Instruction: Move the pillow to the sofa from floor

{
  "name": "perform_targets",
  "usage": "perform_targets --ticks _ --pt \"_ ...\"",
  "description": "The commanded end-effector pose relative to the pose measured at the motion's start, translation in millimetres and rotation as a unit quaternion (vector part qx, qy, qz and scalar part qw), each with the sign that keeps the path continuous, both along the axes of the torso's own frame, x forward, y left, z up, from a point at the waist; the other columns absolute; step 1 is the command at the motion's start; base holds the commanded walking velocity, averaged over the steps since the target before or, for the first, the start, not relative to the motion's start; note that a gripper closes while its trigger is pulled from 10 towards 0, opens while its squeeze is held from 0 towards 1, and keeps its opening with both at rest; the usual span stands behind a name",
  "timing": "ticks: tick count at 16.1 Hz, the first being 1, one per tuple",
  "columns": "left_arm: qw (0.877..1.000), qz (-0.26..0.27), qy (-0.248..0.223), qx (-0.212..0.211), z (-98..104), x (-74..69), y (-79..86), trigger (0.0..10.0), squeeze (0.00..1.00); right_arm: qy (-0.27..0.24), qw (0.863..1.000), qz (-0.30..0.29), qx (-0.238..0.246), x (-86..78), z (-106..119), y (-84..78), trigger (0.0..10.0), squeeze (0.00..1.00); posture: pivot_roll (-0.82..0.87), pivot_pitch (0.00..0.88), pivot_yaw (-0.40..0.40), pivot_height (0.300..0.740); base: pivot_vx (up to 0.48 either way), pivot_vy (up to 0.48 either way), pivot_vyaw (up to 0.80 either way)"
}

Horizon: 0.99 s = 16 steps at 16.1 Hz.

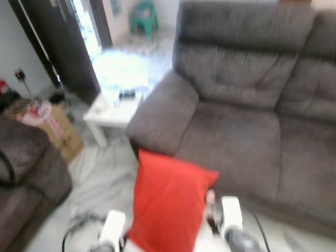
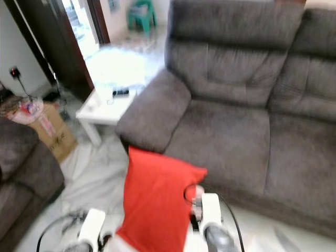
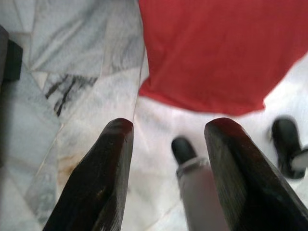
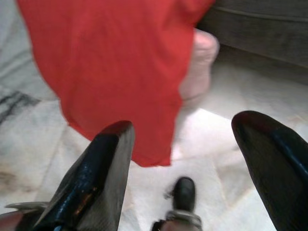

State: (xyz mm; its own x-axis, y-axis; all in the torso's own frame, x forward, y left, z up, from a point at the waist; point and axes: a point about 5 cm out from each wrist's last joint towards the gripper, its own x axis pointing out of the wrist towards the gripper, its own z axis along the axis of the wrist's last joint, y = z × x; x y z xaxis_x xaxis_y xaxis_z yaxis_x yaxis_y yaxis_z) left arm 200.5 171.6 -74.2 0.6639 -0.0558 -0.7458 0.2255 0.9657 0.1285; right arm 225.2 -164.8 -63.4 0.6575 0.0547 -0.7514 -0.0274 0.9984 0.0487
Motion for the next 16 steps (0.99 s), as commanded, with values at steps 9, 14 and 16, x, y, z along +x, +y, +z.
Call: perform_targets --ticks 9,14,16 --pt "1.000 -0.005 0.017 0.006 -3 -5.6 2.1 10.0 0.00 0.010 1.000 0.011 0.002 -4.4 -3 3.8 10.0 0.00 -0.07 0.030 0.063 0.740 0.000 0.000 0.00" --pt "0.996 -0.028 -0.075 0.042 16 21.3 6.3 10.0 0.00 -0.035 0.997 -0.062 0.008 -1.5 1 -0.1 10.0 0.00 -0.06 0.035 0.068 0.740 0.000 0.000 0.00" --pt "0.989 0.028 -0.143 0.036 37 47.5 13.5 10.0 0.00 -0.064 0.996 -0.062 -0.001 2.0 5 -0.8 10.0 0.00 -0.07 0.035 0.072 0.740 0.000 0.000 0.00"
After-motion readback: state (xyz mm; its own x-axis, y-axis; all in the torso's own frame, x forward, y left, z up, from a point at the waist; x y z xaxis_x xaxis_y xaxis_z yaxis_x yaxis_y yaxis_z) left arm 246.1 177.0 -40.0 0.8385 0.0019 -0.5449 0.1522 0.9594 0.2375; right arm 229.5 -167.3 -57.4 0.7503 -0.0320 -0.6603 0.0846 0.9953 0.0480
